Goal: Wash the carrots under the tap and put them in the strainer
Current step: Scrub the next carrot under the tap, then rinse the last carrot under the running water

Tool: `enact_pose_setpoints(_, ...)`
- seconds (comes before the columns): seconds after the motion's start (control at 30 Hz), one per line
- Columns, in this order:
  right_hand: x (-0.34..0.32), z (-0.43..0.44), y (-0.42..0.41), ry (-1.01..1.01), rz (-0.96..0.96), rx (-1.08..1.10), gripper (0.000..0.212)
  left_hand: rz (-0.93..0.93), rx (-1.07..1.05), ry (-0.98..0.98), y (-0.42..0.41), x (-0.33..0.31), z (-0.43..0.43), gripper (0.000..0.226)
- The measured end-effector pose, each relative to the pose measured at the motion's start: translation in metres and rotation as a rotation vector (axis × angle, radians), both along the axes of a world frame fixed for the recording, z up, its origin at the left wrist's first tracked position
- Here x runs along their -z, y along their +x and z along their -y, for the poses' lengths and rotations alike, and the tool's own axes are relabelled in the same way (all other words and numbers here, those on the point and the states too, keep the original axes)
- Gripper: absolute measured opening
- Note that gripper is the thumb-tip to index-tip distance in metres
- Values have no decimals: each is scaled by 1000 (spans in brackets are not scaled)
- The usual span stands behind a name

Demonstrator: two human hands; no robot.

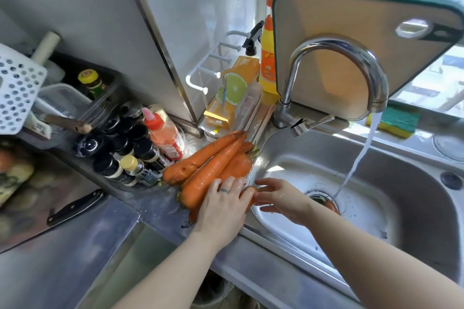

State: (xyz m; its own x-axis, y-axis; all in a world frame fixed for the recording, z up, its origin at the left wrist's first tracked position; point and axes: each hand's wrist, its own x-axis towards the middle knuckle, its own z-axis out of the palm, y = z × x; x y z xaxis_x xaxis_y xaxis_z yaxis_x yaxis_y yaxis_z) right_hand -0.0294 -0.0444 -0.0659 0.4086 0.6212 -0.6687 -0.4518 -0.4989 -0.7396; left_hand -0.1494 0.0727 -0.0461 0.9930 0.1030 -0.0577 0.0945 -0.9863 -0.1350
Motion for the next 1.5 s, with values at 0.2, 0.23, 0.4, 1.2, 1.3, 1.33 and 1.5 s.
enact_pose_setpoints(0.2, 1, -9, -3, 66, 73, -21, 40, -13, -38, -54, -1, 3, -6, 61)
enact_pose_setpoints(0.23, 0, -12, -3, 73, 76, -23, 41, -5, -48, -50, -2, 3, -6, 61)
enact_pose_setpoints(0.4, 3, -14, -6, 116, 16, 35, 45, 27, -70, -21, -7, 4, -4, 55)
enact_pose_setpoints(1.2, 41, 113, 41, -613, 475, -186, 29, 37, 138, -161, 44, 17, 55, 27)
enact_pose_setpoints(1.3, 53, 149, 43, -846, 501, -306, 32, -8, 200, -216, 51, 33, 71, 25)
enact_pose_setpoints(1.33, 60, 156, 42, -884, 489, -322, 31, -31, 203, -234, 53, 36, 76, 25)
enact_pose_setpoints(1.5, 102, 163, 45, -961, 472, -359, 24, -153, 119, -350, 62, 43, 87, 30)
